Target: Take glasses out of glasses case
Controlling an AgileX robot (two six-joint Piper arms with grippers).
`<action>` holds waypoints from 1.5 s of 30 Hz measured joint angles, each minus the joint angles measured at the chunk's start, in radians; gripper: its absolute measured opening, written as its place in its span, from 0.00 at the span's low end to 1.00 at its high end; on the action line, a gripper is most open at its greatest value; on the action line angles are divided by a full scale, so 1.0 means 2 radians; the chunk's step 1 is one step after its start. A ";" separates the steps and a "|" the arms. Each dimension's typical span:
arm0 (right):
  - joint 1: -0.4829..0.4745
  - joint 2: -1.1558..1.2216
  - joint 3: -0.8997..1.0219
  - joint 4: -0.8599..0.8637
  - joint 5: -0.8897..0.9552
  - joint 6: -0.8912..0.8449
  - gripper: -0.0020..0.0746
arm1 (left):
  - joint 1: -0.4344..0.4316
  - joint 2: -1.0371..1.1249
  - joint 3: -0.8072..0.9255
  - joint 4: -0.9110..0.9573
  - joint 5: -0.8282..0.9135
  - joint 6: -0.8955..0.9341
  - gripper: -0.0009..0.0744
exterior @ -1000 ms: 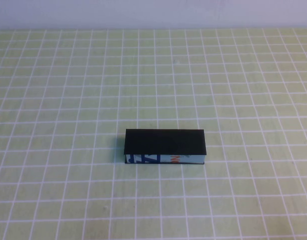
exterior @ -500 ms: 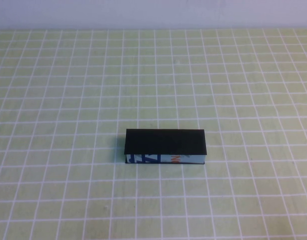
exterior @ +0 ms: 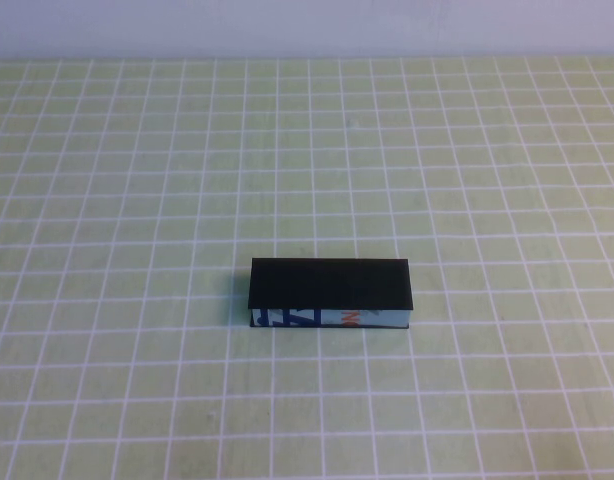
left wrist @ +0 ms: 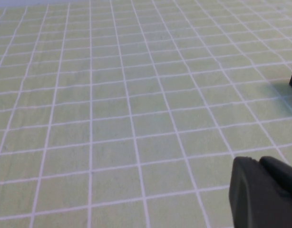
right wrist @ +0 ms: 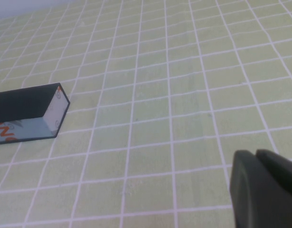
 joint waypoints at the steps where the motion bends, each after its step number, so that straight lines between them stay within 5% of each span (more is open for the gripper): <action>1: 0.000 0.000 0.000 0.000 0.000 0.000 0.00 | 0.000 0.000 0.000 -0.008 -0.004 0.000 0.01; 15: 0.000 0.000 0.000 0.000 0.000 0.000 0.00 | 0.000 0.000 0.000 -0.307 -0.116 -0.002 0.01; 21: 0.000 0.000 0.000 0.000 0.000 0.000 0.00 | 0.000 0.045 -0.035 -0.340 -0.050 -0.007 0.01; 32: 0.000 0.000 0.000 0.000 0.000 0.000 0.00 | 0.000 0.358 -0.264 -0.306 0.161 0.129 0.01; 45: 0.000 0.000 0.000 0.000 0.000 0.000 0.00 | 0.000 0.700 -0.503 -0.353 0.199 0.299 0.01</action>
